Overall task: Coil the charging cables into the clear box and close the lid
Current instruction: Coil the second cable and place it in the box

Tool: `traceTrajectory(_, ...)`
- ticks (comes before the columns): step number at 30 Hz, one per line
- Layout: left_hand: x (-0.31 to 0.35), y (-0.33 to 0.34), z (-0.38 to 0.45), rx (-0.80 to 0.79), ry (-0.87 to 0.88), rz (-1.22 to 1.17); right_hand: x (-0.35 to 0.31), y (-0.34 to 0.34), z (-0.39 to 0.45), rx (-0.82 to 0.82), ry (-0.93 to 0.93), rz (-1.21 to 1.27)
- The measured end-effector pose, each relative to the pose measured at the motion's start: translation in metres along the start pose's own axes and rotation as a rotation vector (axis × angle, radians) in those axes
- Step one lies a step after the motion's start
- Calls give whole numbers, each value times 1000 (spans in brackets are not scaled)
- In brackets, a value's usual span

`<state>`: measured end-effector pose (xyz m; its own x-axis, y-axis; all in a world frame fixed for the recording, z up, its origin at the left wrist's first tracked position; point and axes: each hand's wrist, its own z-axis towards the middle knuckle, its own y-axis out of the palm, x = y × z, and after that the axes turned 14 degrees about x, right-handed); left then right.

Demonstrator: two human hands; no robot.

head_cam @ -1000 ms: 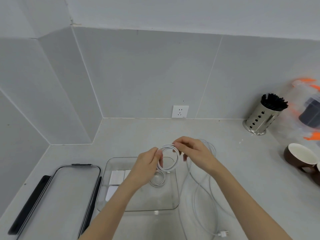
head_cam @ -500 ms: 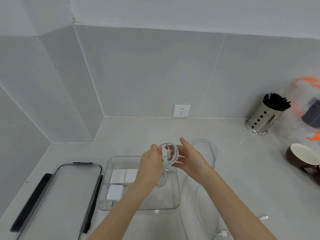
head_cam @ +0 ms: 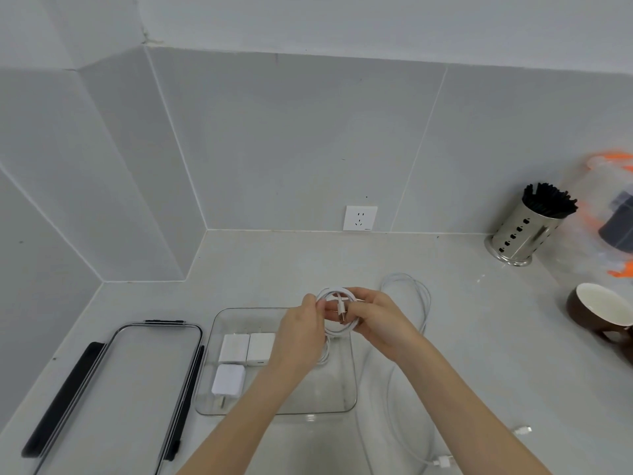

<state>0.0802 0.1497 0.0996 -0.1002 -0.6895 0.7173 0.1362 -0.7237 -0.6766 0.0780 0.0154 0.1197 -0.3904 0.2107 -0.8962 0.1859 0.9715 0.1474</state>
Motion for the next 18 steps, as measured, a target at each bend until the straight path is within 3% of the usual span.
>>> traceTrajectory(4,-3,0,4,-34,35,26,-3,-2,4,50,-94,-239)
traceTrajectory(8,-12,-5,11,-82,-14,-15,-1,-4,1,-51,-110,-173)
traceTrajectory(11,-12,-9,11,-119,-71,-91,5,-2,0,29,-168,-155)
traceTrajectory(13,-12,-9,9,-142,-115,-125,10,1,0,148,-292,-173)
traceTrajectory(16,-13,-5,8,-165,-188,-211,19,4,-1,370,-627,-376)
traceTrajectory(18,-14,-4,8,-173,-253,-315,22,5,-3,427,-754,-400)
